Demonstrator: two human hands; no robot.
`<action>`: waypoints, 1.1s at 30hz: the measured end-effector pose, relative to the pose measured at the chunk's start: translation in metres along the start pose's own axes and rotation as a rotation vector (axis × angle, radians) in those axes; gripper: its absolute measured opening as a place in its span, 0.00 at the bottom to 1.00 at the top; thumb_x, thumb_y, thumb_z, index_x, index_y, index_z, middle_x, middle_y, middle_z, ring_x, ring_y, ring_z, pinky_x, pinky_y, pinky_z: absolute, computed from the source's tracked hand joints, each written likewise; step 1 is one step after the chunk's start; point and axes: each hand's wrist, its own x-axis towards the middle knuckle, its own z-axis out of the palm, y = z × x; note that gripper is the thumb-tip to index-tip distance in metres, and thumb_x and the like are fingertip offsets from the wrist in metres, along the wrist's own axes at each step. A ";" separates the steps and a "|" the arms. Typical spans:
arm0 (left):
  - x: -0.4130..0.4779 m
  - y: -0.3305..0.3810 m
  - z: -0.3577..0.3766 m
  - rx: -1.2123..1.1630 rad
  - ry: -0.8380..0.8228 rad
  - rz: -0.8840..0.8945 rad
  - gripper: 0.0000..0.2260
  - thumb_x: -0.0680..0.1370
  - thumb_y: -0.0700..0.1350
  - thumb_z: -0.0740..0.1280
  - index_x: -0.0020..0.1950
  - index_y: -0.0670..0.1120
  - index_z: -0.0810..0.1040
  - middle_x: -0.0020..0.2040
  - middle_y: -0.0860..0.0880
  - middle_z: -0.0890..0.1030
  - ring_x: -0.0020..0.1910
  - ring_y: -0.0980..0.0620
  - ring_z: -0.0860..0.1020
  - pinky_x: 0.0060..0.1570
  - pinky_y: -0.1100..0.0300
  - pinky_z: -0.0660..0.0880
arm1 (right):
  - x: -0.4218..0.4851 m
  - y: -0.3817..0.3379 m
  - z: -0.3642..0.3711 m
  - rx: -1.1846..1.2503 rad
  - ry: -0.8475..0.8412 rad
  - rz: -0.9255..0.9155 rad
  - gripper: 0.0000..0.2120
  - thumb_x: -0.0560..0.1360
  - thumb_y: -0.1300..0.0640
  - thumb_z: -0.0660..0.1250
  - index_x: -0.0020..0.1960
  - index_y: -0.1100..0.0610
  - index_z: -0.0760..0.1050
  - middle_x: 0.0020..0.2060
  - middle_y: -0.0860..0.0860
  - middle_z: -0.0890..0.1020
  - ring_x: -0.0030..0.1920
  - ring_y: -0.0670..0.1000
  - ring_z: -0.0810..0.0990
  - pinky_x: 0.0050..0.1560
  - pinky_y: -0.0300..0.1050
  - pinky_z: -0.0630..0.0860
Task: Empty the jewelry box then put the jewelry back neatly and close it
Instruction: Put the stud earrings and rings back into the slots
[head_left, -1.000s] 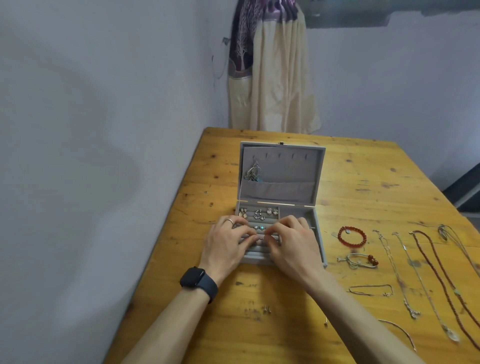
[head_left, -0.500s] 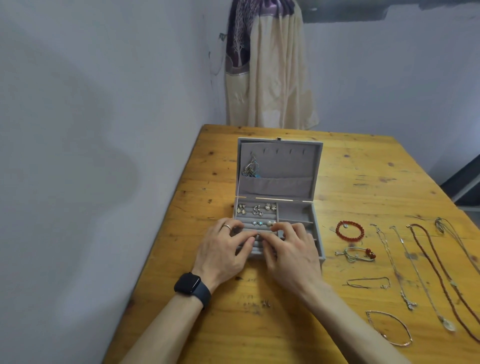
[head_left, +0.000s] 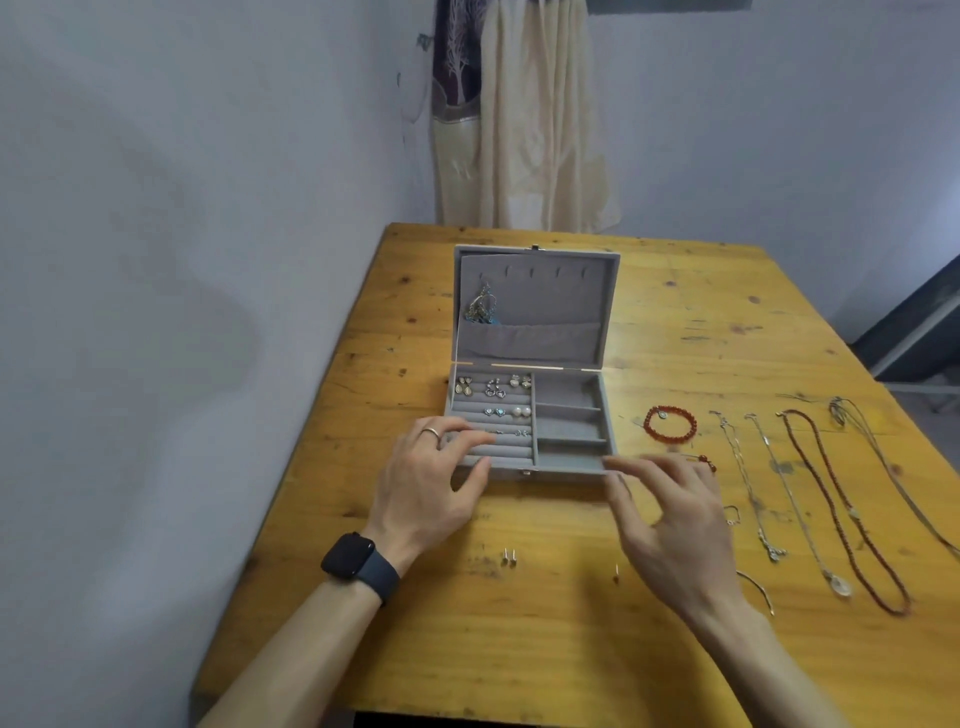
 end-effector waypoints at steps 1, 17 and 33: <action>-0.004 0.008 0.000 -0.010 0.018 0.009 0.11 0.76 0.52 0.68 0.58 0.54 0.82 0.54 0.54 0.79 0.57 0.54 0.75 0.52 0.54 0.76 | -0.011 0.008 -0.010 -0.004 0.001 0.030 0.09 0.74 0.54 0.73 0.54 0.47 0.83 0.47 0.45 0.80 0.50 0.48 0.72 0.47 0.41 0.69; -0.063 0.123 0.054 -0.002 -0.199 0.027 0.08 0.76 0.56 0.70 0.51 0.55 0.85 0.46 0.57 0.81 0.49 0.54 0.74 0.46 0.58 0.72 | -0.077 0.041 -0.015 -0.266 -0.050 0.062 0.09 0.74 0.47 0.74 0.53 0.44 0.84 0.48 0.46 0.81 0.49 0.53 0.72 0.43 0.52 0.75; -0.054 0.103 0.022 -0.062 -0.063 -0.032 0.06 0.77 0.55 0.70 0.47 0.55 0.83 0.44 0.57 0.82 0.46 0.55 0.75 0.45 0.54 0.75 | -0.058 0.041 -0.008 -0.334 -0.091 -0.015 0.03 0.74 0.47 0.73 0.46 0.45 0.84 0.46 0.45 0.82 0.51 0.54 0.72 0.42 0.48 0.70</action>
